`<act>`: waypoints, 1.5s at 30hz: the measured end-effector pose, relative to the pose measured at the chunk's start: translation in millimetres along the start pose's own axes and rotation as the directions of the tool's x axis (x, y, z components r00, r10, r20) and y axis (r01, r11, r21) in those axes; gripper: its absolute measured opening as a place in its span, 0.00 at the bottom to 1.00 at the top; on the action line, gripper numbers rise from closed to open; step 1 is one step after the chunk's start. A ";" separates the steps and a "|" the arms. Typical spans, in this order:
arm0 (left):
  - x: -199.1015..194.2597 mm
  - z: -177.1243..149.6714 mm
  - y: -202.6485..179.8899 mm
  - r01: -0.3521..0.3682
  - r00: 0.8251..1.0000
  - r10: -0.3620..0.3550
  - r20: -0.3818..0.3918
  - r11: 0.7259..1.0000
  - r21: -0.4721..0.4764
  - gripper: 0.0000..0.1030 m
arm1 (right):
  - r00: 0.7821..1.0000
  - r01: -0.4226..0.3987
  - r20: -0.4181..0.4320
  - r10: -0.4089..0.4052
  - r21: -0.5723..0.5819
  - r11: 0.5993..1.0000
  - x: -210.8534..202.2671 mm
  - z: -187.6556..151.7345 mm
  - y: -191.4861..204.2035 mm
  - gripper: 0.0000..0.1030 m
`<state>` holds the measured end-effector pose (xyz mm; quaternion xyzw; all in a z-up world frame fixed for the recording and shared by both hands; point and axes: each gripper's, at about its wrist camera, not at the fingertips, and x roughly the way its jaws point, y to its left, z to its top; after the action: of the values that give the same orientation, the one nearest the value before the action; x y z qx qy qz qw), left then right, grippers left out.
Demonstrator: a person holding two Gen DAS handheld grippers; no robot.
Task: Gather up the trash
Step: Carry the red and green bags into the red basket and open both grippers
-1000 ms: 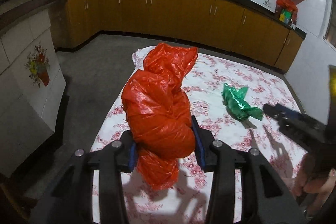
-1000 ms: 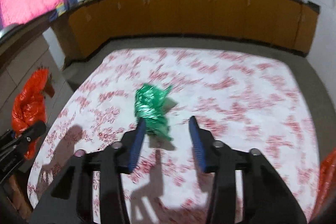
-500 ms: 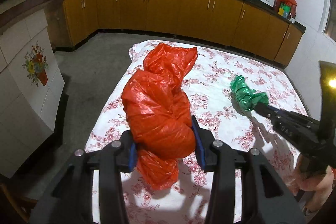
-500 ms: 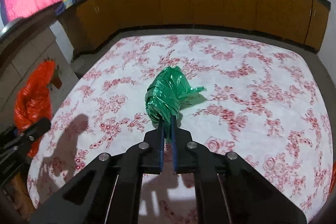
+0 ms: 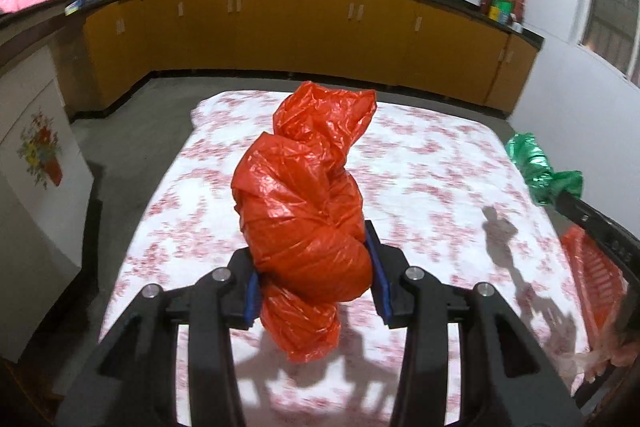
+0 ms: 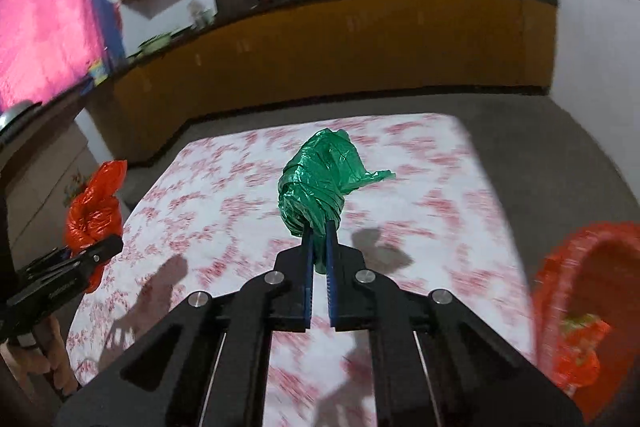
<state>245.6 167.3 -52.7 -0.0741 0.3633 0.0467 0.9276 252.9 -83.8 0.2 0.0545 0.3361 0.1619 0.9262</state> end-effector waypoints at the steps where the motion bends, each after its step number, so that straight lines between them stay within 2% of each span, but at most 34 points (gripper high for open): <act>1: -3.0 -0.9 -7.8 0.014 1.000 -0.014 0.002 1.000 0.012 0.42 | 1.000 0.011 0.009 -0.011 0.006 1.000 -9.8 -1.8 -5.9 0.06; 8: -22.0 -7.3 -61.7 0.107 0.994 -0.108 0.010 0.991 0.082 0.42 | 0.992 0.103 0.059 -0.109 0.094 0.990 -82.0 -9.9 -58.9 0.06; 12: -33.3 -11.4 -97.6 0.165 0.986 -0.168 0.010 0.978 0.131 0.42 | 0.976 0.192 0.082 -0.202 0.109 0.975 -114.5 -13.5 -82.4 0.06; 18: -46.6 -16.5 -151.1 0.258 0.965 -0.262 -0.004 0.948 0.188 0.42 | 0.939 0.317 0.096 -0.330 0.129 0.940 -156.9 -26.9 -118.4 0.06; 23: -56.1 -25.9 -199.5 0.340 0.939 -0.344 -0.028 0.911 0.233 0.42 | 0.918 0.374 0.080 -0.388 0.145 0.916 -180.6 -44.0 -141.6 0.06; 31: -65.6 -46.9 -261.9 0.438 0.897 -0.435 -0.079 0.849 0.297 0.42 | 0.911 0.390 0.058 -0.407 0.192 0.900 -202.4 -68.4 -161.0 0.06; 38: -69.1 -64.1 -306.6 0.502 0.862 -0.490 -0.129 0.791 0.349 0.42 | 0.923 0.355 0.054 -0.380 0.254 0.900 -209.6 -81.5 -174.0 0.06; 45: -61.6 -75.5 -343.0 0.543 0.837 -0.516 -0.181 0.746 0.386 0.42 | 0.930 0.331 0.060 -0.363 0.291 0.898 -212.3 -88.1 -190.8 0.06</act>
<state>198.4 -185.4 -29.9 0.0267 0.3573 -0.3003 0.8840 93.6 -335.7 21.0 0.1310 0.3070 -0.0577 0.9409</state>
